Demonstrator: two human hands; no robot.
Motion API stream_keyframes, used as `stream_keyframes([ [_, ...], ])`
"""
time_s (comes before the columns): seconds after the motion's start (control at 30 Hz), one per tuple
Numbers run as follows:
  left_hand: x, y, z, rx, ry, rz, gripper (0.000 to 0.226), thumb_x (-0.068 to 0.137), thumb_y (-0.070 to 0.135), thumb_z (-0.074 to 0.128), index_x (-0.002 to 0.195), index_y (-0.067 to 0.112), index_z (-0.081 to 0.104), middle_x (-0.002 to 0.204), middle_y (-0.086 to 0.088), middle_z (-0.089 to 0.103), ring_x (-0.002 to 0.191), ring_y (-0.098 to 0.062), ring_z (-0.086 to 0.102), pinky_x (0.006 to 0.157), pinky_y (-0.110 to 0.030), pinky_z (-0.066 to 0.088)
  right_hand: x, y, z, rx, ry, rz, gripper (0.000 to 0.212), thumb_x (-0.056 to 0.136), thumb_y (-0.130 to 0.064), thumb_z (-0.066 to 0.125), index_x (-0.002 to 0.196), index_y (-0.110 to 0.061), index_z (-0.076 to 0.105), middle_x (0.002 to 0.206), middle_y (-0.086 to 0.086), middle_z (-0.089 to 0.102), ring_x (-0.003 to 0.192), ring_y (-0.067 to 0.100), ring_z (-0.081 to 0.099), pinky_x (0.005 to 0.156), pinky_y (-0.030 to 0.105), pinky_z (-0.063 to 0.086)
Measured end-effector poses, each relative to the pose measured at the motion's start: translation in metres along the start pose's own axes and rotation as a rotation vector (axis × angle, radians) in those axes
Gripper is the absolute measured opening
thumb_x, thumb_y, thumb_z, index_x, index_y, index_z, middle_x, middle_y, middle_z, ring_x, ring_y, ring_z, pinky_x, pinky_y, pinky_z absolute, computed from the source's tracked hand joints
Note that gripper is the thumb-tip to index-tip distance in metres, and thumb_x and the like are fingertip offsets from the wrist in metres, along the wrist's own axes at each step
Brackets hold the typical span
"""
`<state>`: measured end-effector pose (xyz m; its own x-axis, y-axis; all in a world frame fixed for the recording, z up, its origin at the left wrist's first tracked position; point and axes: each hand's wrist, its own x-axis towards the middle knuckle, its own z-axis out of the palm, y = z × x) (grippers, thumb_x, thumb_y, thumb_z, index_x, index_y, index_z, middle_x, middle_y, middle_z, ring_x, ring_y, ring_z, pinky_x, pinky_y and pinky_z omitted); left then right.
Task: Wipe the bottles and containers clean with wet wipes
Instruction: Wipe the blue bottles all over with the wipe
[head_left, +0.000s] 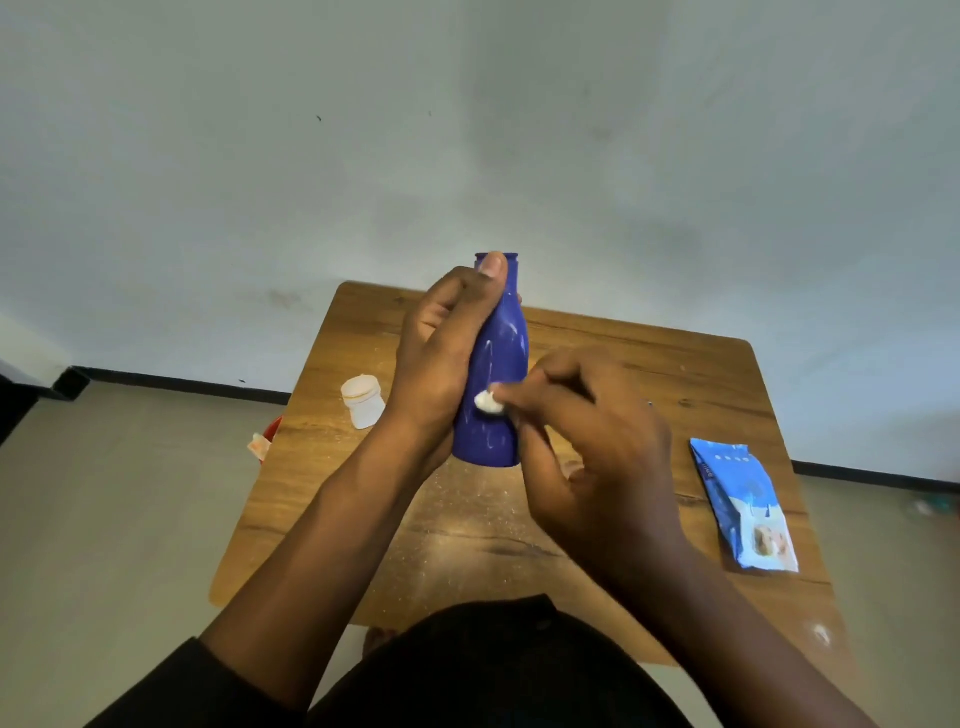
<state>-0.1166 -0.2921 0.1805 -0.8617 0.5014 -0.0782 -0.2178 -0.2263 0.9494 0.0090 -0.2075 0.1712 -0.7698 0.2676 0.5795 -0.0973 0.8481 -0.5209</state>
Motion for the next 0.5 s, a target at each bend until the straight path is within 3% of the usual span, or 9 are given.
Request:
stream_keyframes([
  [0.1,-0.004,-0.002,0.007,0.031,-0.074,-0.017,0.029,0.105,0.038,0.062,0.089,0.014,0.06,0.089,-0.015,0.059,0.081,-0.03,0.059,0.073,-0.039,0.053,0.024,0.007,-0.005,0.006,0.102,0.026,0.018,0.091,0.001,0.074,0.107,-0.006,0.08,0.1,0.009,0.066,0.085,0.016,0.063,0.073,0.018,0.048],
  [0.23,-0.006,-0.002,0.007,-0.029,-0.066,-0.078,0.026,0.104,0.038,0.063,0.092,0.015,0.063,0.094,-0.016,0.06,0.087,-0.033,0.06,0.078,-0.043,0.053,0.031,0.006,-0.003,-0.031,0.122,-0.013,0.017,0.092,-0.001,0.073,0.107,-0.004,0.079,0.102,0.013,0.066,0.088,0.02,0.063,0.074,0.024,0.049],
  [0.37,-0.004,0.004,0.001,-0.074,0.069,-0.08,0.033,0.1,0.042,0.069,0.079,0.018,0.058,0.075,-0.004,0.055,0.066,-0.018,0.055,0.063,-0.033,0.049,0.0,0.0,0.006,-0.013,0.018,-0.04,0.02,0.091,0.0,0.074,0.11,-0.006,0.079,0.105,0.01,0.067,0.093,0.019,0.061,0.074,0.028,0.049],
  [0.5,0.0,0.002,-0.002,-0.085,0.166,-0.065,0.036,0.098,0.043,0.071,0.074,0.02,0.058,0.07,0.001,0.056,0.062,-0.016,0.057,0.059,-0.032,0.05,-0.021,0.001,0.01,-0.039,-0.082,-0.066,0.022,0.089,0.002,0.074,0.108,-0.007,0.079,0.104,0.007,0.066,0.094,0.014,0.059,0.077,0.025,0.047],
])
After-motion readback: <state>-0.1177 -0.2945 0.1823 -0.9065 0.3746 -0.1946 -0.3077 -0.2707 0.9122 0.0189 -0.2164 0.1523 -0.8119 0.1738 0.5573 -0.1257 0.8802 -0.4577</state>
